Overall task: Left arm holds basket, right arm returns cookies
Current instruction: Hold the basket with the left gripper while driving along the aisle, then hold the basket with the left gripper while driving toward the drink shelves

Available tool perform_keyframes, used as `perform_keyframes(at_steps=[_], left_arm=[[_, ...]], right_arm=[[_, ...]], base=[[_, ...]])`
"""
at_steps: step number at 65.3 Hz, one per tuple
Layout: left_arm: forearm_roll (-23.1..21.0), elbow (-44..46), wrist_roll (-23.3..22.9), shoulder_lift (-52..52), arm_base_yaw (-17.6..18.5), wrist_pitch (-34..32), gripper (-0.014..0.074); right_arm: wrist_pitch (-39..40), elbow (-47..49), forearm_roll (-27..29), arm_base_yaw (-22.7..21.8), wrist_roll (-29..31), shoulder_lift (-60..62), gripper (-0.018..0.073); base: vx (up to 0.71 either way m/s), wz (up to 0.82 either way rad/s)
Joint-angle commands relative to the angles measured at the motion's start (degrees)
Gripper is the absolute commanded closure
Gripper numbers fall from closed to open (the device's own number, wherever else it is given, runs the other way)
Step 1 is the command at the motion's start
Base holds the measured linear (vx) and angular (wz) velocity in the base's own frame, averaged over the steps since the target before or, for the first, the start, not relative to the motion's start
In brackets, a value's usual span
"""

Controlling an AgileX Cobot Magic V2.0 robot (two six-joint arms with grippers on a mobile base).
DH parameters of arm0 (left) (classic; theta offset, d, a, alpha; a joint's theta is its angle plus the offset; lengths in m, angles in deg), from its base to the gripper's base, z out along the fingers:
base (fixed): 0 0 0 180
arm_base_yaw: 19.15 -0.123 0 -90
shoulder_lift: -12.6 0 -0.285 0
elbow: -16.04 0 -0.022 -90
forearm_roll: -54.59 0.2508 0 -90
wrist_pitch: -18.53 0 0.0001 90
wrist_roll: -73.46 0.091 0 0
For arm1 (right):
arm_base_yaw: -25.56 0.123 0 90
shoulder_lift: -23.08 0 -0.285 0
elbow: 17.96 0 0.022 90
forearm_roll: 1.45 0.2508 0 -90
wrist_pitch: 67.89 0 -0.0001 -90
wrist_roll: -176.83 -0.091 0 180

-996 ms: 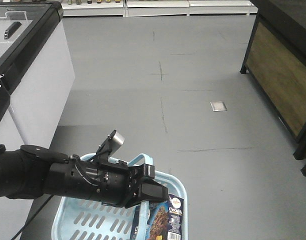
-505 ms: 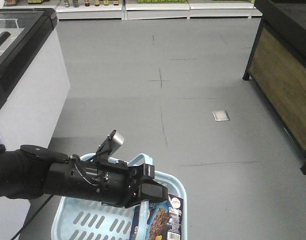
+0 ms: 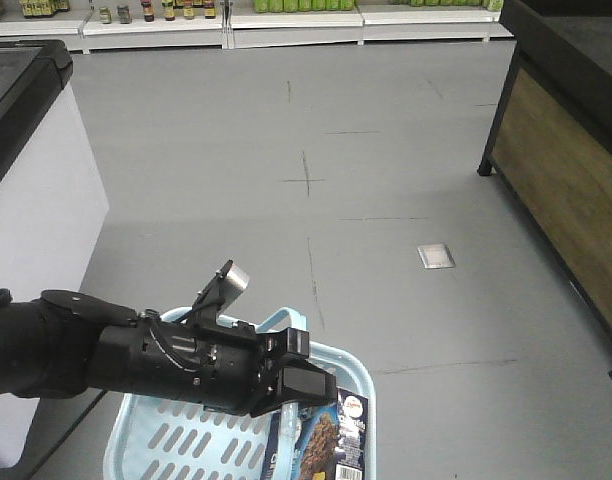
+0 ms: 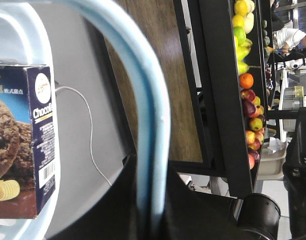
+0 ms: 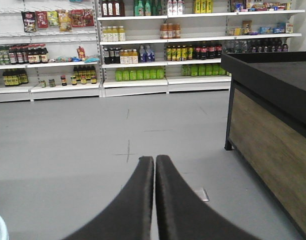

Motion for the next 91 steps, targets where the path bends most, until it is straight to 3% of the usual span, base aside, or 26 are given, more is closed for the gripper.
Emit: perform_keyframes(at_steps=[1, 91], left_arm=[[-3.17, 1.55, 0.15, 2.79, 0.32, 3.51, 0.0603], [-3.17, 1.55, 0.15, 2.79, 0.32, 3.49, 0.0603]], right_arm=[[4.4, 0.01, -0.35, -0.35, -0.01, 0.39, 0.0568], [4.46, 0.01, -0.35, -0.35, -0.01, 0.39, 0.0568]], base=[[0.36, 0.03], [0.38, 0.06]])
